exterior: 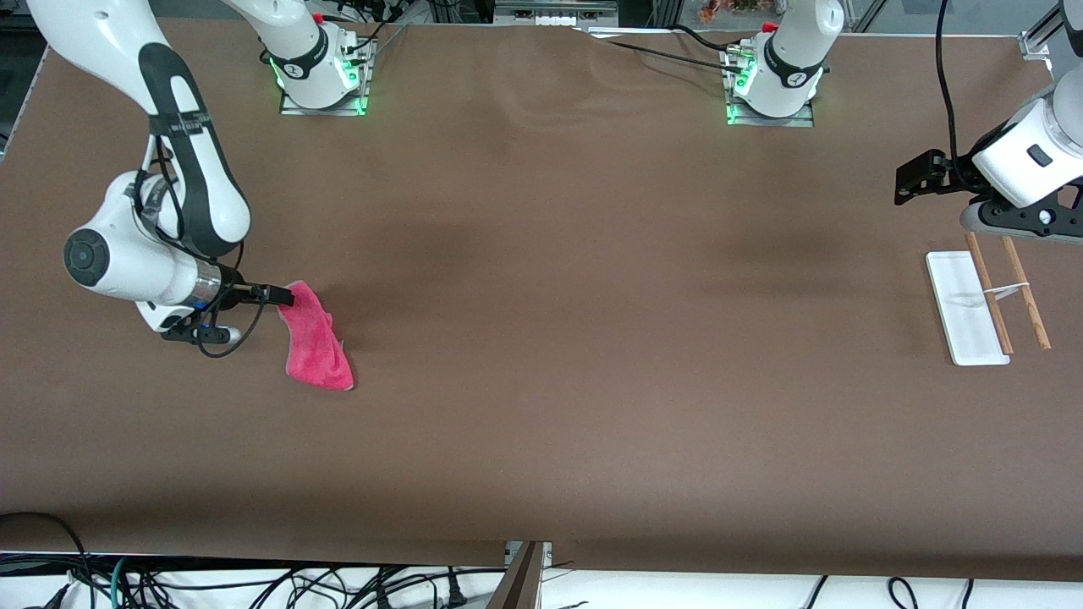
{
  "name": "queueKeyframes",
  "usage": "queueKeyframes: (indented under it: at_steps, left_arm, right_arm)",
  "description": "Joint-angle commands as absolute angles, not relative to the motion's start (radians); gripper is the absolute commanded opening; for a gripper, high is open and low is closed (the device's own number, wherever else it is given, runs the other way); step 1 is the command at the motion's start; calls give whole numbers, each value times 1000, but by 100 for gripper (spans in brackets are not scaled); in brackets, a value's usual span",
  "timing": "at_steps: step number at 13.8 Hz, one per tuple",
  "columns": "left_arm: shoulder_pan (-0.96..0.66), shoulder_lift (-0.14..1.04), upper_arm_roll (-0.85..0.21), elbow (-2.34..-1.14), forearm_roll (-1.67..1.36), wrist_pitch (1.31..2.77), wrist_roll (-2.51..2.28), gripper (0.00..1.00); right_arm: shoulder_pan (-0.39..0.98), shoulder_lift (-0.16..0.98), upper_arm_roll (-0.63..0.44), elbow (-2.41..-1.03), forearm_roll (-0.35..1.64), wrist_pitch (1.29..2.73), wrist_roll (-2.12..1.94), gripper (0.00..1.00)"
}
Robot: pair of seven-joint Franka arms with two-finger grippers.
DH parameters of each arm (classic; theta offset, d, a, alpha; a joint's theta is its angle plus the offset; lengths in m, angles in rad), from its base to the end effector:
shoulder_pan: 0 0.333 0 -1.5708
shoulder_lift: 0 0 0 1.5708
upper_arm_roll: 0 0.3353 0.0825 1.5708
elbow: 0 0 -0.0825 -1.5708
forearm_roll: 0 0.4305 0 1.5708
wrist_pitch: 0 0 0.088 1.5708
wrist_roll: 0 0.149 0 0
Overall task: Pass towel and hang on rack
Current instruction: 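Reach the right gripper down to the pink towel's corner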
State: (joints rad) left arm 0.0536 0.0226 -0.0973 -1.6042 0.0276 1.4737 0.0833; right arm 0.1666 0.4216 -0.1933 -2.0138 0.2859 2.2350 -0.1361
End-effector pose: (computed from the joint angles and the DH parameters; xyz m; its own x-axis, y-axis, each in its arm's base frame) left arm 0.5884 -0.0209 0.5641 0.9803 -0.1238 -0.1539 -0.1272 -0.9918 -0.0126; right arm 0.6143 -0.0010 0.1727 0.9818 -0.0662 -0.1778 -0.0908 -0.9868 -0.1339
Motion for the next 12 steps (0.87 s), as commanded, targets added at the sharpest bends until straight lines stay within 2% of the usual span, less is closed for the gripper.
queueKeyframes:
  at_steps: [1, 4, 10, 12]
  left_arm:
    - [58, 29, -103, -1582, 44, 1454, 97, 100]
    - [58, 29, -103, -1582, 44, 1454, 97, 100]
    - [58, 29, -101, -1582, 44, 1453, 95, 100]
    - [58, 29, -101, -1582, 44, 1453, 97, 100]
  right_arm:
    - [156, 431, -190, -2006, 321, 2238, -169, 98]
    - [153, 446, -190, -2014, 333, 2240, -172, 86]
    - [129, 443, -190, -2059, 371, 2243, -224, 86]
    - [123, 445, -190, -2059, 383, 2243, -238, 74]
